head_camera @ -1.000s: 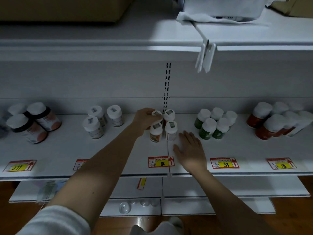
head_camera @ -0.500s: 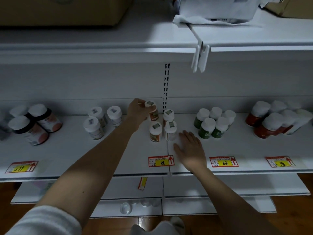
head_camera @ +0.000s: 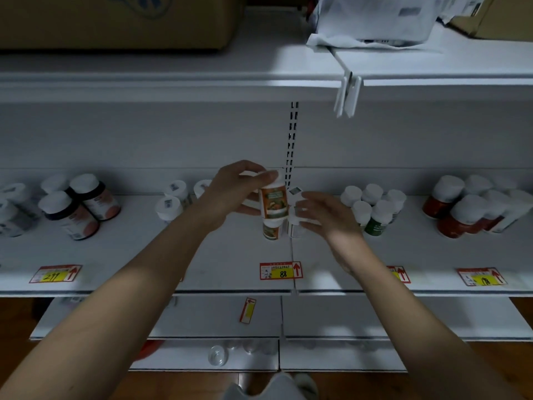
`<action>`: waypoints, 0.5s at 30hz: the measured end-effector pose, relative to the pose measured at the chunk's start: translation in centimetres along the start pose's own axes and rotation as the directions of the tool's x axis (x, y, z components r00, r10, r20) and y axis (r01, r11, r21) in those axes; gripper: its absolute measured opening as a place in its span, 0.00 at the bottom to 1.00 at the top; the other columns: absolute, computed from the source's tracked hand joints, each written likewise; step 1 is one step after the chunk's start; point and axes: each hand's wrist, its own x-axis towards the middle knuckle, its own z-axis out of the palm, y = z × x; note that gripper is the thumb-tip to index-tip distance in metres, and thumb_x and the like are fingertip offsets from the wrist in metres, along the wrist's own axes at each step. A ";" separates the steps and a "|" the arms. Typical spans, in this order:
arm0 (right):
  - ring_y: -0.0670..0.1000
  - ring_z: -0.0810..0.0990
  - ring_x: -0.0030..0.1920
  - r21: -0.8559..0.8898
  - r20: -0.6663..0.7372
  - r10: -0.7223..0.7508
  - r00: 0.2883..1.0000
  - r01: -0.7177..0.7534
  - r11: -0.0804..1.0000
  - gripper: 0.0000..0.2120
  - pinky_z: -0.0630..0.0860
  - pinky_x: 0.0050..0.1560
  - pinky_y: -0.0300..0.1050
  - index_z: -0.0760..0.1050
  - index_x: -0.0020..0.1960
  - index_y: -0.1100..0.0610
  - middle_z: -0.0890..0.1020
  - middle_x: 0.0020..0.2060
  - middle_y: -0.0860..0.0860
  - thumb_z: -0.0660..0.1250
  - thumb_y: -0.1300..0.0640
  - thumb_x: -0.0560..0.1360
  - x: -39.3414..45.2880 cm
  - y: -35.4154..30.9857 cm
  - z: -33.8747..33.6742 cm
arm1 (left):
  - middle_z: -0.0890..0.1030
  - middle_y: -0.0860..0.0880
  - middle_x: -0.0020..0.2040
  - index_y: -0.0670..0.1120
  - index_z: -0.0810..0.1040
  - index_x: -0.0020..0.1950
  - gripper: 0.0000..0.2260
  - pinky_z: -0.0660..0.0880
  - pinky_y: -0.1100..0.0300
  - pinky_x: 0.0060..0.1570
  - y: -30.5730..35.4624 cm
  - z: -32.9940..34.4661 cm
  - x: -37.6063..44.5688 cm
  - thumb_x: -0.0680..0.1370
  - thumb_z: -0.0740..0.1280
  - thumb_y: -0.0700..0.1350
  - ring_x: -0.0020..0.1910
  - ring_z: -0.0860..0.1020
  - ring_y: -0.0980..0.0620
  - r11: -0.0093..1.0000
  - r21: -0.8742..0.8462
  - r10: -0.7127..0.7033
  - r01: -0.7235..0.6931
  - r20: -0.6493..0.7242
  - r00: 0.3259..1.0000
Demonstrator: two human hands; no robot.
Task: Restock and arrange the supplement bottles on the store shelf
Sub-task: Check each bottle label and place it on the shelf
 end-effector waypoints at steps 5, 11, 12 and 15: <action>0.57 0.82 0.60 0.210 0.252 0.072 0.965 -0.128 0.969 0.16 0.78 0.61 0.52 0.72 0.70 0.57 0.82 0.60 0.57 0.60 0.59 0.83 -3.0 -1.1 0.9 | 0.85 0.49 0.44 0.48 0.80 0.53 0.11 0.80 0.59 0.36 0.0 1.1 -3.2 0.75 0.73 0.51 0.40 0.84 0.54 0.999 -0.035 -0.008 0.009 0.035 0.999; 0.58 0.81 0.61 0.307 0.295 0.080 0.952 -0.174 0.936 0.18 0.78 0.62 0.49 0.71 0.70 0.59 0.82 0.61 0.60 0.59 0.63 0.82 -4.8 0.0 1.6 | 0.85 0.48 0.49 0.46 0.80 0.55 0.14 0.81 0.57 0.38 -1.1 1.8 -4.5 0.75 0.73 0.52 0.43 0.85 0.52 0.999 -0.047 -0.001 0.001 0.011 1.000; 0.58 0.81 0.61 0.310 0.287 0.081 0.955 -0.173 0.935 0.18 0.79 0.62 0.48 0.70 0.71 0.60 0.82 0.61 0.60 0.59 0.64 0.81 -4.9 0.2 1.7 | 0.85 0.48 0.49 0.46 0.80 0.55 0.14 0.81 0.57 0.39 -1.3 1.9 -4.6 0.75 0.73 0.52 0.44 0.85 0.52 0.999 -0.050 -0.002 0.002 0.008 1.000; 0.57 0.82 0.61 0.319 0.260 0.079 0.962 -0.163 0.934 0.17 0.79 0.61 0.47 0.71 0.70 0.59 0.82 0.60 0.59 0.60 0.64 0.81 -5.1 0.4 1.8 | 0.85 0.49 0.49 0.48 0.81 0.56 0.13 0.81 0.57 0.40 -1.6 2.1 -4.8 0.76 0.72 0.53 0.45 0.85 0.52 0.998 -0.066 0.004 -0.004 -0.004 1.000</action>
